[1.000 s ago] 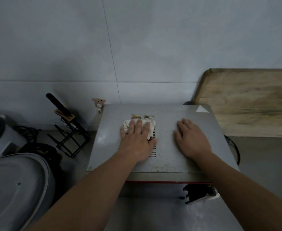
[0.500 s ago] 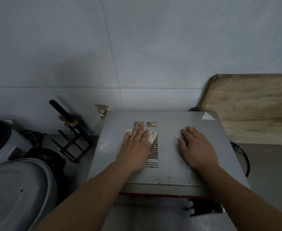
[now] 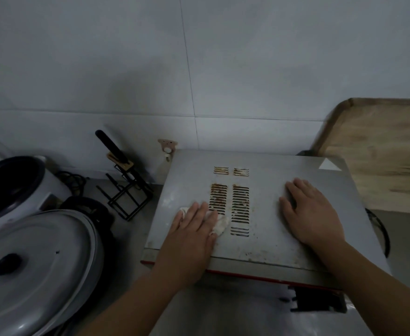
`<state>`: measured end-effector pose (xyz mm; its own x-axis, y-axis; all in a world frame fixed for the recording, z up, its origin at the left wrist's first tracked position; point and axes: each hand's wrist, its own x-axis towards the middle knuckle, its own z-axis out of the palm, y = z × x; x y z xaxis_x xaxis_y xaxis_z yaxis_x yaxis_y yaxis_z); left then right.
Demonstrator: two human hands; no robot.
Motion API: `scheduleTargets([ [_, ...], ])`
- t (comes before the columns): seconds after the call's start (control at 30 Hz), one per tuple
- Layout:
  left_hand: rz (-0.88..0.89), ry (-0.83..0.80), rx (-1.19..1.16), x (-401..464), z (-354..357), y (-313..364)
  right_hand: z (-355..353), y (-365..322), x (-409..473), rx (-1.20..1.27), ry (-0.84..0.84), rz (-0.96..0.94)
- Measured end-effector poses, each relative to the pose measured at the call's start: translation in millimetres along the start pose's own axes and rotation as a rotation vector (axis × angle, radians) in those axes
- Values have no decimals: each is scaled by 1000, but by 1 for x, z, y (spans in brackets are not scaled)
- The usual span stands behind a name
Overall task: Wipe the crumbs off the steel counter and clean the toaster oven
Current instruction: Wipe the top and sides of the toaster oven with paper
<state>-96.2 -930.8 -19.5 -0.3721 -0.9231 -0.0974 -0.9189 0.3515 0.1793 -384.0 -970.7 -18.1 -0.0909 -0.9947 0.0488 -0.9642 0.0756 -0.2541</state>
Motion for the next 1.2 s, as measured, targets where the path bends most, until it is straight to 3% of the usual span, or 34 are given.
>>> scheduleTargets([
  [0.33, -229, -48, -31, 141, -28, -46, 0, -1, 1, -19, 13, 11],
  [0.5, -233, -60, -29, 173, -35, -52, 1, 1, 1, -8, 14, 26],
  [0.7, -131, -25, -10, 121, -23, -58, -1, 0, 0, -11, 3, 20],
  [1.0, -102, -69, -24, -29, -6, -54, -3, -4, 1, -52, -35, 19],
  [1.2, -118, -44, -44, -18, 0, -59, -3, -6, -1, -43, -25, 38],
])
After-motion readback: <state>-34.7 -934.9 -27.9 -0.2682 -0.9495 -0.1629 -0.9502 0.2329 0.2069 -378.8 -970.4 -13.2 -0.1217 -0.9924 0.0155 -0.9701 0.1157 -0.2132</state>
